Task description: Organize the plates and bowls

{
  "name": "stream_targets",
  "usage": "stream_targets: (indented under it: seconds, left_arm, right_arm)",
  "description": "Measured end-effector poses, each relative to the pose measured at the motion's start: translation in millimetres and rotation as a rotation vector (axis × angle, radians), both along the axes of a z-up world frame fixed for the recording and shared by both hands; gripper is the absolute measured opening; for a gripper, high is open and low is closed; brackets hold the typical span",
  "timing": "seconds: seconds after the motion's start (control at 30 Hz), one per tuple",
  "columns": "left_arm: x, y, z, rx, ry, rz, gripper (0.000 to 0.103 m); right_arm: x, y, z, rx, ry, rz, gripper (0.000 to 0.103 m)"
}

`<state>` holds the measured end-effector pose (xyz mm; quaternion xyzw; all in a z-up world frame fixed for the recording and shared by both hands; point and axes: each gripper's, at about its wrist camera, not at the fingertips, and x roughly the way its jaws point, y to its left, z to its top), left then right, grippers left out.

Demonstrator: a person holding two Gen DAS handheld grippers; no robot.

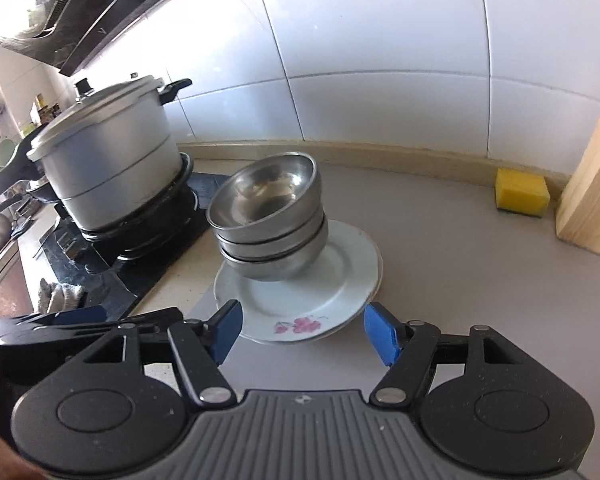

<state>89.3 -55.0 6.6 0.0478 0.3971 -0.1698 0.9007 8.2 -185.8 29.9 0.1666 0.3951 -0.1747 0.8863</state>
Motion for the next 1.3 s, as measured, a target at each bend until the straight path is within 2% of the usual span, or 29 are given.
stream_targets:
  seconds: [0.4, 1.3]
  left_arm:
    - [-5.6, -4.4, -4.3, 0.006, -0.002, 0.01, 0.097]
    - [-10.8, 3.3, -5.3, 0.0, -0.001, 0.039, 0.097]
  right_arm:
    - [-3.4, -2.1, -13.2, 0.048, 0.007, -0.012, 0.048]
    - [-3.5, 4.3, -14.3, 0.059, 0.002, -0.017, 0.052]
